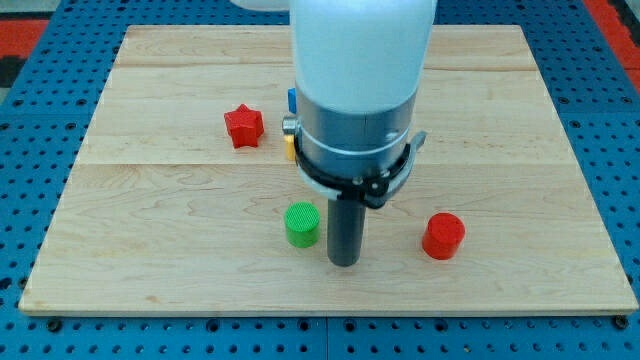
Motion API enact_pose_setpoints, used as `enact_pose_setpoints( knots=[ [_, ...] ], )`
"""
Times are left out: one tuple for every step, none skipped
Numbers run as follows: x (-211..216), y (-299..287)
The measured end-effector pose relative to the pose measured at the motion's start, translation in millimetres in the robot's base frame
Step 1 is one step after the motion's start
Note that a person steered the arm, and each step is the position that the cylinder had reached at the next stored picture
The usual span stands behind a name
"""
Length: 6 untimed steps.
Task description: Place the green circle below the red star
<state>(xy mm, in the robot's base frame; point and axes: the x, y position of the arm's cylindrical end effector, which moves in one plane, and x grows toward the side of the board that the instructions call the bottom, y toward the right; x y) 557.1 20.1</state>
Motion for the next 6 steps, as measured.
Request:
enact_pose_setpoints(
  knots=[
    [-4.2,-48.3],
    [-28.5,-49.8],
    [-29.6,-88.0],
    [-51.9,-102.7],
    [-67.8,-88.0],
    [-40.8,-2.7]
  ],
)
